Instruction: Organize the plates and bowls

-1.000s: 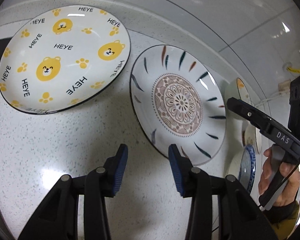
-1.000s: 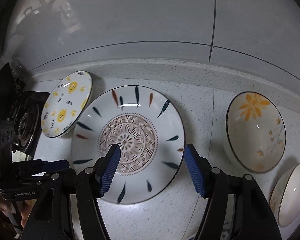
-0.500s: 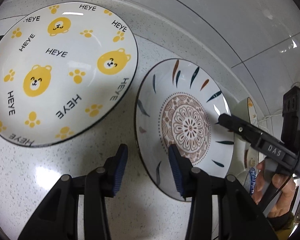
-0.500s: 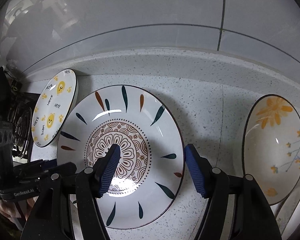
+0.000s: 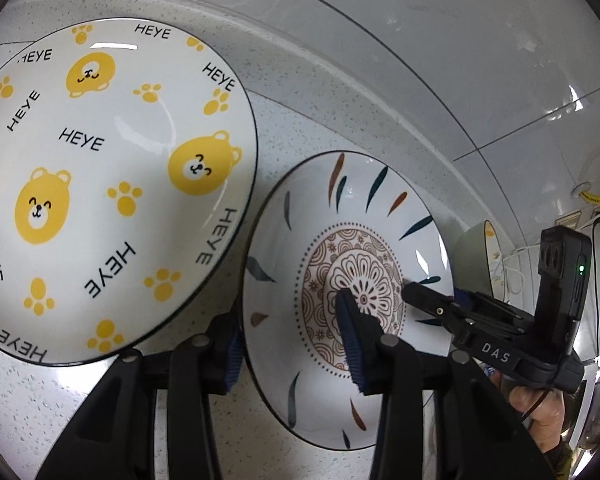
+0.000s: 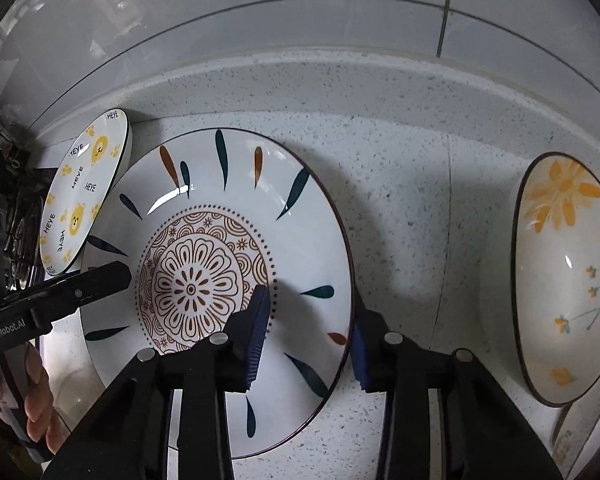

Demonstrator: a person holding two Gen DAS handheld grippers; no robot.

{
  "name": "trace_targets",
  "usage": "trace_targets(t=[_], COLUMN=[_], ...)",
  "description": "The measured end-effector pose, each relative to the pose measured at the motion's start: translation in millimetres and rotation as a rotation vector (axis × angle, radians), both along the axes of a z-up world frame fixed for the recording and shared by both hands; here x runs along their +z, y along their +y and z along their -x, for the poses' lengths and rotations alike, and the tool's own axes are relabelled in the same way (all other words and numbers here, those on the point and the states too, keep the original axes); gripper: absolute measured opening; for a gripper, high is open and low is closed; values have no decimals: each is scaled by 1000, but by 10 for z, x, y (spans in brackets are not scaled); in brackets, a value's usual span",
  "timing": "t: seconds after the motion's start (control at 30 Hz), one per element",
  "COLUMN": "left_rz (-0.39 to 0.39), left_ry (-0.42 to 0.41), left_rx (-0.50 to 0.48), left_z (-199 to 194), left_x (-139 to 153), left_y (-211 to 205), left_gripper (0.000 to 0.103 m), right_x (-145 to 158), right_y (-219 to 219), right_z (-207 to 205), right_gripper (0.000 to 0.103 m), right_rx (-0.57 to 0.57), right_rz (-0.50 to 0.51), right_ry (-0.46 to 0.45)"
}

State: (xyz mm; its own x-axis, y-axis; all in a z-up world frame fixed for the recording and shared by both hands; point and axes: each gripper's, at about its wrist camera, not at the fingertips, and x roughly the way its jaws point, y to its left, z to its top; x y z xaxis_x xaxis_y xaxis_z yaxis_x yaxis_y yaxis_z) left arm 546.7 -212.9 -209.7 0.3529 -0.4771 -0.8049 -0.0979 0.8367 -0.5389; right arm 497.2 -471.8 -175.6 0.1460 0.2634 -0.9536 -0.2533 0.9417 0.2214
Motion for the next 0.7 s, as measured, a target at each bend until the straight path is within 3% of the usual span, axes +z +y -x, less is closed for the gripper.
trace_targets(t=[0.03, 0.2, 0.53, 0.7], left_rz=[0, -15, 40, 46], left_ry=[0, 16, 68, 49], left_rx=[3, 22, 23, 11], left_z=[8, 49, 234, 383], left_x=[-1, -33, -57, 97], left_y=[14, 144, 226, 281], left_gripper=[37, 11, 11, 11], right_x=[3, 7, 127, 280], right_y=[-22, -138, -194, -125], right_z=[0, 41, 305, 517], right_gripper=[29, 21, 13, 13], right_rx=[-8, -45, -84, -103], right_rz=[-7, -47, -70, -73], right_ry=[2, 3, -7, -30])
